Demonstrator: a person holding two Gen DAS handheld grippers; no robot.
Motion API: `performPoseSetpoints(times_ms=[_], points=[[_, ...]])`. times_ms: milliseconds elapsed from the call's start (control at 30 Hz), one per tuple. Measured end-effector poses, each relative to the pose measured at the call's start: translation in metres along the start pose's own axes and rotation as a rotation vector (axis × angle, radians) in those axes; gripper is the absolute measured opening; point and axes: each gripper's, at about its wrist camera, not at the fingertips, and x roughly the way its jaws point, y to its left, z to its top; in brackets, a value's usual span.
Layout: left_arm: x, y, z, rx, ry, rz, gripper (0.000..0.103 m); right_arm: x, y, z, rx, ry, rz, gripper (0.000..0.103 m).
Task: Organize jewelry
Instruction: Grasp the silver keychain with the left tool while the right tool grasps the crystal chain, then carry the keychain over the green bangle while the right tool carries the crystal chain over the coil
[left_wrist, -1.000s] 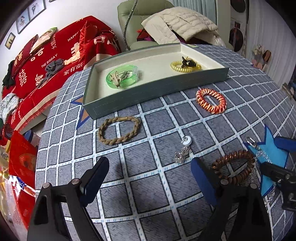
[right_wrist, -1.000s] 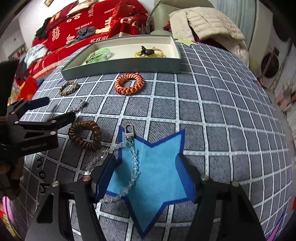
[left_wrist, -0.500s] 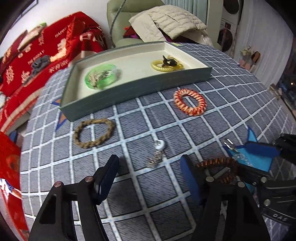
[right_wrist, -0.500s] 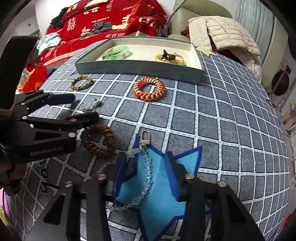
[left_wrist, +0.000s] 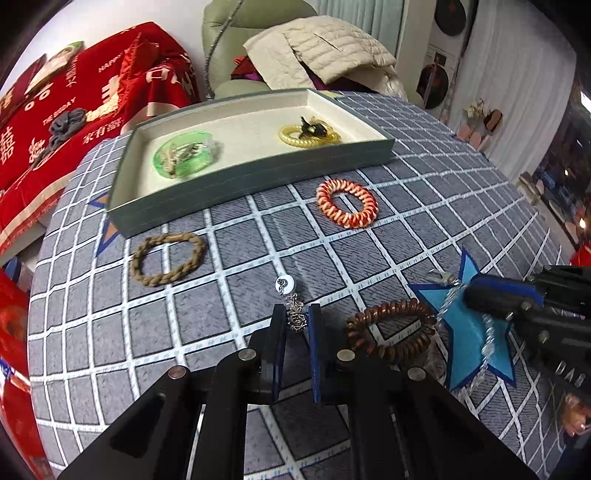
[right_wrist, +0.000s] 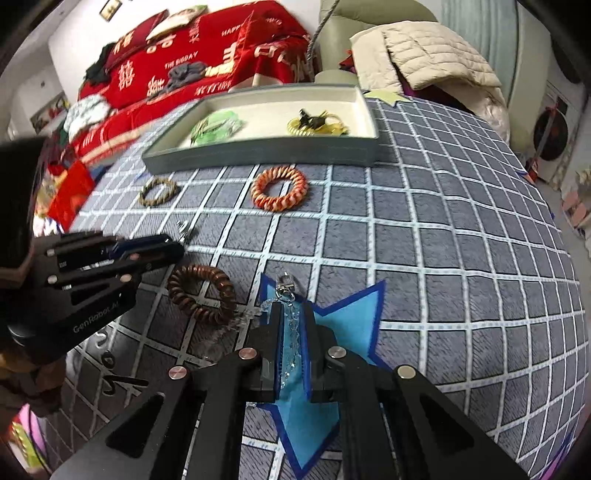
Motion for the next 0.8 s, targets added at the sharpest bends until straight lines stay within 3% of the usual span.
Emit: performPoseSetpoints(times_ms=[800], points=[[-0.070,0.027,0.024,-0.065,-0.154,0.014,0.033,-0.056,-0.007,0.043,0.020,-0.137,0.067,0.009]])
